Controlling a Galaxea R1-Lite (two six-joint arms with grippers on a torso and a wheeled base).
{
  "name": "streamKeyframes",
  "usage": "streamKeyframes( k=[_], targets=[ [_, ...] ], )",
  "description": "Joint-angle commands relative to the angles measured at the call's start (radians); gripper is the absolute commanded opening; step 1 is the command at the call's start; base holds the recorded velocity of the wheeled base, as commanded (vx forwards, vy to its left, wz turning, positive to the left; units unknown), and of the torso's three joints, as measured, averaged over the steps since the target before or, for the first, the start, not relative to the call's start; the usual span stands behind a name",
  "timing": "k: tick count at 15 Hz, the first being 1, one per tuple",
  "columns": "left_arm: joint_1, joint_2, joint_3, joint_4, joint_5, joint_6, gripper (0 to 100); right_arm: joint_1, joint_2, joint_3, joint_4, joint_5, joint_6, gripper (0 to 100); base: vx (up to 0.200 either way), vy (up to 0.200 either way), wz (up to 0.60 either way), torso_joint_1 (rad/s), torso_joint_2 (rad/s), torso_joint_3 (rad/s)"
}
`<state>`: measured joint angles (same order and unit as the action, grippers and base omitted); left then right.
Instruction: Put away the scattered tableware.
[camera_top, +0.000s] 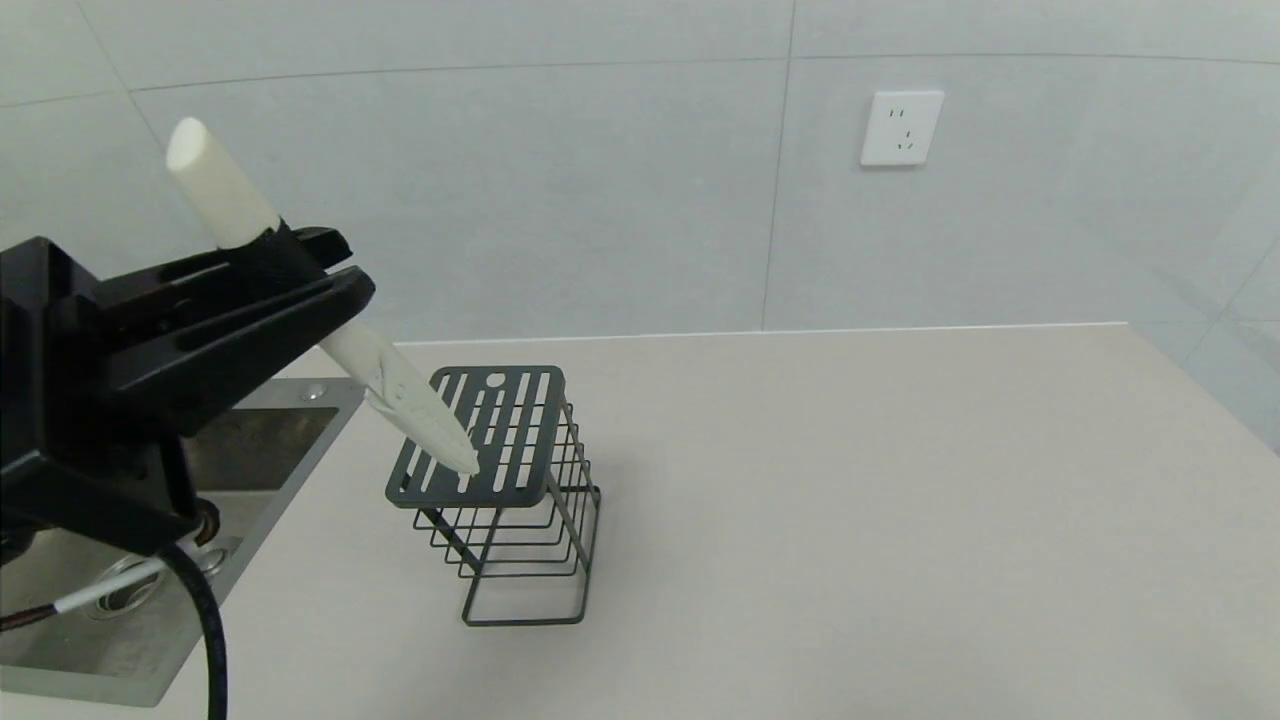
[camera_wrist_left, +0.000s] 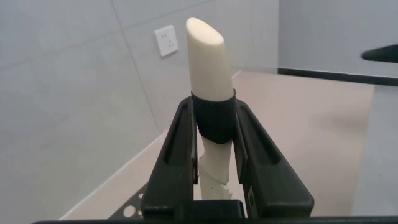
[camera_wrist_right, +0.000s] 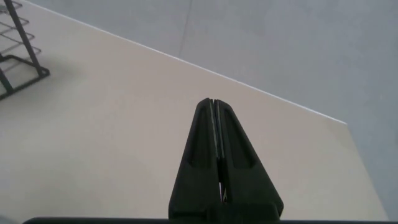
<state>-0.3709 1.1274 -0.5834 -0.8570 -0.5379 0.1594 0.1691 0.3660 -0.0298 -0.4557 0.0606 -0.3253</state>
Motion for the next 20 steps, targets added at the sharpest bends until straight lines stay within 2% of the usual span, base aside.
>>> streamKeyframes(
  k=[1, 3, 4, 5, 7, 8, 9, 11, 12, 13, 15, 18, 20],
  targets=[
    [0.012, 0.029, -0.004, -0.008, -0.028, 0.028, 0, -0.122, -0.285, 0.030, 0.210, 0.005, -0.001, 0, 0.000, 0.000, 0.00, 0.000, 0.00, 0.000],
    [0.030, 0.077, -0.029, -0.011, -0.140, 0.042, 0, -0.122, -0.289, 0.030, 0.339, 0.011, 0.003, 0, 0.000, 0.000, 0.00, 0.000, 0.00, 0.000],
    [0.063, 0.109, -0.053, -0.023, -0.182, 0.042, 0, -0.128, -0.295, 0.030, 0.407, 0.010, 0.038, 0, 0.000, 0.000, 0.00, 0.000, 0.00, 0.000],
    [0.089, 0.146, -0.073, -0.053, -0.212, 0.043, 0, -0.128, -0.295, 0.030, 0.405, 0.007, 0.100, 0, 0.000, 0.000, 0.00, 0.000, 0.00, 0.000],
    [0.115, 0.250, -0.092, -0.178, -0.269, 0.045, 0, -0.129, -0.297, 0.030, 0.405, -0.027, 0.114, 0, 0.000, 0.000, 0.00, 0.000, 0.00, 0.000],
    [0.115, 0.273, -0.093, -0.214, -0.275, 0.043, 0, -0.131, -0.298, 0.030, 0.405, -0.028, 0.115, 0, 0.000, 0.000, 0.00, 0.000, 0.00, 0.000],
    [0.115, 0.327, -0.093, -0.303, -0.280, 0.039, 0, -0.132, -0.298, 0.028, 0.414, -0.013, 0.134, 0, 0.000, 0.000, 0.00, 0.000, 0.00, 0.000],
    [0.115, 0.342, -0.095, -0.313, -0.275, 0.039, 0, -0.131, -0.291, 0.025, 0.425, 0.010, 0.155, 0, 0.000, 0.000, 0.00, 0.000, 0.00, 0.000],
    [0.116, 0.348, -0.096, -0.312, -0.269, 0.039, 0, -0.135, -0.298, 0.022, 0.427, -0.004, 0.265, 0, 0.000, 0.000, 0.00, 0.000, 0.00, 0.000],
    [0.116, 0.350, -0.098, -0.312, -0.231, 0.039, 0, -0.137, -0.305, 0.028, 0.399, -0.035, 0.293, 0, 0.000, 0.000, 0.00, 0.000, 0.00, 0.000],
    [0.115, 0.357, -0.093, -0.309, -0.206, 0.037, 0, -0.137, -0.306, 0.030, 0.396, -0.019, 0.282, 0, 0.000, 0.000, 0.00, 0.000, 0.00, 0.000],
    [0.113, 0.387, -0.096, -0.315, -0.206, 0.037, 0, -0.137, -0.308, 0.030, 0.399, 0.038, 0.239, 0, 0.000, 0.000, 0.00, 0.000, 0.00, 0.000],
    [0.113, 0.391, -0.101, -0.318, -0.205, 0.037, 0, -0.137, -0.306, 0.030, 0.399, 0.038, 0.239, 0, 0.000, 0.000, 0.00, 0.000, 0.00, 0.000]
  ],
)
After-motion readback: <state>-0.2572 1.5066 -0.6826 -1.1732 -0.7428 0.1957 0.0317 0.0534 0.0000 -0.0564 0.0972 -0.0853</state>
